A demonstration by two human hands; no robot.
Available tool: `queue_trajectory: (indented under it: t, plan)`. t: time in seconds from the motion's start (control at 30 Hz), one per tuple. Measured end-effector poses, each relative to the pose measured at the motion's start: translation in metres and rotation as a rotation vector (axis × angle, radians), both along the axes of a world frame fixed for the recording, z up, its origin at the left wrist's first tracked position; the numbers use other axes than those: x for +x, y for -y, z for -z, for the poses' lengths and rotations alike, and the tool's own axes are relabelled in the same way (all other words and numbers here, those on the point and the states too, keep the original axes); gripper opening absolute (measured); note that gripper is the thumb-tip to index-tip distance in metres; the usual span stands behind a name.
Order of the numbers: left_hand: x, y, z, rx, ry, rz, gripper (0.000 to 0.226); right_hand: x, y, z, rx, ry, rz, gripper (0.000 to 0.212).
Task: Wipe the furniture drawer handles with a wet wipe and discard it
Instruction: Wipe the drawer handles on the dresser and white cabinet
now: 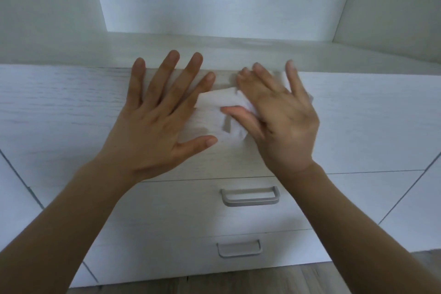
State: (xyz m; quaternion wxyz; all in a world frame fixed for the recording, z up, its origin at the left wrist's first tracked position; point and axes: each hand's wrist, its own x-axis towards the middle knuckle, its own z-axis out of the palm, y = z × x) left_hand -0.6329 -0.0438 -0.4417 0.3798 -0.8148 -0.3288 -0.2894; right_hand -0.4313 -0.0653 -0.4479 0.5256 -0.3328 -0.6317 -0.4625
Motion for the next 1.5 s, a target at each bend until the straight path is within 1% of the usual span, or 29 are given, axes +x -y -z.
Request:
queue_trajectory:
  t: [0.1,0.2,0.27,0.43,0.5,0.53,0.63,0.7,0.8,0.93,1.03,1.17,1.27,1.33,1.43,1.5]
  plan:
    - [0.000,0.001,-0.001,-0.010,-0.010,0.003,0.077,0.010,0.004,-0.001,-0.037,0.044,0.000,0.040]
    - [0.000,0.001,-0.001,-0.022,-0.003,0.002,0.077,0.045,0.016,0.001,-0.078,0.044,0.071,0.039]
    - [0.000,0.001,-0.001,-0.022,0.002,0.002,0.077,0.053,0.020,0.003,-0.067,0.032,0.092,0.038]
    - [0.000,0.001,0.001,-0.023,-0.006,-0.008,0.077,0.018,0.010,0.001,-0.069,0.048,0.005,0.035]
    - [-0.001,0.001,-0.001,-0.033,-0.010,-0.005,0.077,0.022,0.016,0.000,-0.079,0.034,-0.029,0.031]
    - [-0.001,0.001,-0.001,-0.040,-0.010,-0.004,0.078,0.029,0.022,0.003,-0.080,-0.017,-0.038,0.029]
    - [0.000,0.002,-0.001,-0.048,-0.005,-0.005,0.078,0.048,0.047,0.018,-0.046,-0.343,-0.045,0.024]
    - [0.001,0.004,0.000,-0.059,0.004,-0.001,0.078,0.052,0.063,0.033,-0.016,-0.491,-0.037,0.023]
    - [0.003,0.011,0.009,-0.102,0.043,0.018,0.079,0.049,0.077,0.058,-0.067,-0.528,-0.001,0.022]
    - [-0.002,0.024,0.048,-0.193,0.055,0.037,0.079,0.041,0.082,0.095,-0.210,-0.591,0.083,0.023]
    - [-0.011,0.030,0.079,-0.235,0.041,0.014,0.078,0.031,0.077,0.119,-0.290,-0.567,0.089,0.027]
    - [-0.018,0.025,0.101,-0.225,0.024,-0.018,0.076,0.022,0.050,0.144,-0.328,-0.398,0.069,0.032]
    - [-0.020,0.016,0.105,-0.192,0.020,-0.024,0.075,0.019,0.032,0.157,-0.326,-0.328,0.007,0.034]
    - [-0.020,0.012,0.106,-0.184,0.022,-0.016,0.075,0.019,0.031,0.159,-0.330,-0.315,-0.027,0.036]
    - [-0.019,0.008,0.109,-0.165,0.024,-0.013,0.075,0.020,0.040,0.160,-0.332,-0.356,-0.094,0.029]
    - [-0.017,0.005,0.111,-0.124,0.024,-0.019,0.075,0.019,0.044,0.163,-0.316,-0.340,-0.140,0.028]
